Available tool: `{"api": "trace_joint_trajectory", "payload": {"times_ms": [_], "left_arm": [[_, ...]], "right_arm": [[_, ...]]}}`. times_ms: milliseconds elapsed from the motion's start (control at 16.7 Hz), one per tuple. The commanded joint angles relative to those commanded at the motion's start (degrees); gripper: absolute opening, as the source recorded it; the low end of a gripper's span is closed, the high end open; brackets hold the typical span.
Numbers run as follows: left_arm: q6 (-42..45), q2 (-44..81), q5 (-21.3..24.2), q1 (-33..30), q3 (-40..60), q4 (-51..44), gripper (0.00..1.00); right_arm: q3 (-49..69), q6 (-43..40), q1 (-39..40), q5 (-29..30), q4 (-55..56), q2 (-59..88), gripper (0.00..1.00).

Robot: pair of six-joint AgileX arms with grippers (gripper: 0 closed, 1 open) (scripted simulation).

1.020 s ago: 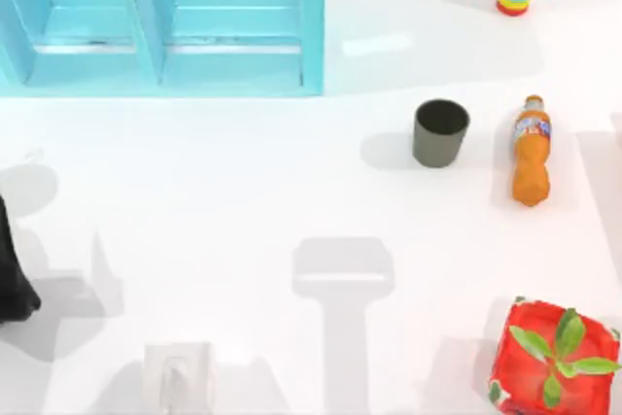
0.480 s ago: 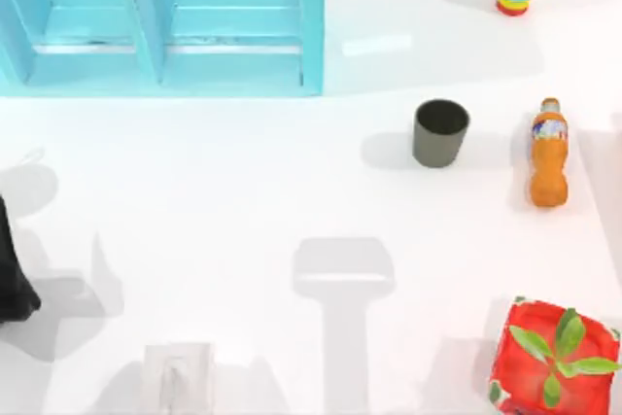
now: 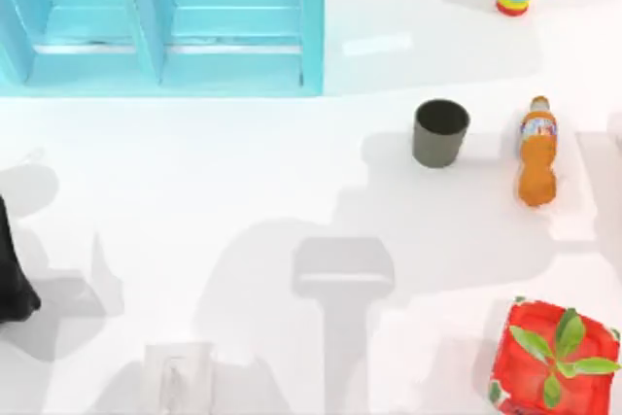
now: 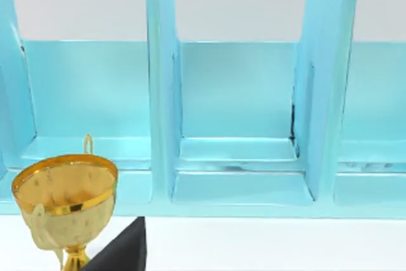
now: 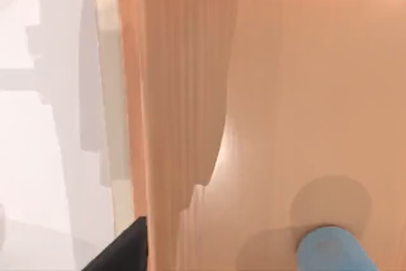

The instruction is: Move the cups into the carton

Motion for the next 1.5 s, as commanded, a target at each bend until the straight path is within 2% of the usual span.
{"api": "trace_joint_trajectory", "payload": {"times_ms": [300, 540, 1020, 1500], "left_arm": [[0.00, 0.00, 0.00, 0.00, 0.00, 0.00, 1.00], [0.00, 0.00, 0.00, 0.00, 0.00, 0.00, 1.00], [0.00, 0.00, 0.00, 0.00, 0.00, 0.00, 1.00], [0.00, 0.00, 0.00, 0.00, 0.00, 0.00, 1.00]], "right_arm": [[16.28, 22.47, 22.09, 1.55, 1.30, 15.99, 1.00], [25.06, 33.50, 33.07, 1.90, 2.99, 24.07, 1.00], [25.78, 35.32, 34.85, 1.89, 4.30, 25.45, 1.00], [9.36, 35.14, 34.69, 1.94, 22.39, 26.75, 1.00]]}}
